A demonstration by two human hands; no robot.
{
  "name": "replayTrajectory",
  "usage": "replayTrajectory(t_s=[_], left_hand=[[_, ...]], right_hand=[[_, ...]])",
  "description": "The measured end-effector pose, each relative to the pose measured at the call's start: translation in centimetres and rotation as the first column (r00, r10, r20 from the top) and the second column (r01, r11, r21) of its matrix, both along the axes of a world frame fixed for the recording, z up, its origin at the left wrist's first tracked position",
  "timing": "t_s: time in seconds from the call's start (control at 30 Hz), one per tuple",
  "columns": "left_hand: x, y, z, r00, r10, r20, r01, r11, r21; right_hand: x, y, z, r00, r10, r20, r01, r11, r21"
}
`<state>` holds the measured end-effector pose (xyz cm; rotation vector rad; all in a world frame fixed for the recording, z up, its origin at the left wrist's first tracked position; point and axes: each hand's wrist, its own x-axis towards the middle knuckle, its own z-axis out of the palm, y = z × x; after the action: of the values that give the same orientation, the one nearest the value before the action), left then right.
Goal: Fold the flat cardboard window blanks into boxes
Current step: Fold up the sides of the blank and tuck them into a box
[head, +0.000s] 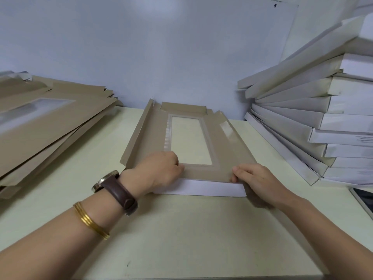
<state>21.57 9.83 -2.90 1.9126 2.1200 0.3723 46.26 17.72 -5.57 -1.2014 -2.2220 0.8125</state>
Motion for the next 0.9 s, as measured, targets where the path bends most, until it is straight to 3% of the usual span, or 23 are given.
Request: replayTrajectory(t_s=[0.2, 0.33, 0.47, 0.57, 0.7, 0.8, 0.9], left_hand=[[1.4, 2.3, 1.3, 0.992, -0.027, -0.126, -0.001, 0.977, -0.215], [3.2, 2.8, 1.1, 0.981, -0.073, -0.178, 0.029, 0.970, -0.241], [5.6, 2.7, 0.2, 0.964, -0.084, -0.252, 0.020, 0.969, -0.247], [7.4, 1.9, -1.3, 0.957, 0.006, -0.291, -0.085, 0.962, -0.258], [8.5, 0.9, -1.8, 0.917, 0.051, -0.395, -0.151, 0.962, -0.228], [8.1, 0.7, -1.7, 0.925, 0.048, -0.378, -0.144, 0.962, -0.232], [6.8, 0.9, -1.7, 0.939, -0.003, -0.343, -0.096, 0.957, -0.273]], right_hand=[[0.0, -0.5, 0.4, 0.993, 0.046, -0.109, -0.055, 0.995, -0.083], [0.2, -0.9, 0.7, 0.992, 0.037, -0.124, -0.078, 0.938, -0.339], [0.3, -0.5, 1.1, 0.993, 0.108, -0.043, -0.116, 0.944, -0.309], [-0.1, -0.5, 1.3, 0.994, 0.095, -0.049, -0.106, 0.937, -0.334], [-0.9, 0.2, 1.0, 0.996, 0.053, 0.074, -0.046, 0.995, -0.092], [-1.4, 0.9, 1.1, 0.986, 0.041, 0.159, -0.048, 0.998, 0.040], [-2.0, 1.8, 1.2, 0.939, 0.053, 0.341, -0.108, 0.984, 0.144]])
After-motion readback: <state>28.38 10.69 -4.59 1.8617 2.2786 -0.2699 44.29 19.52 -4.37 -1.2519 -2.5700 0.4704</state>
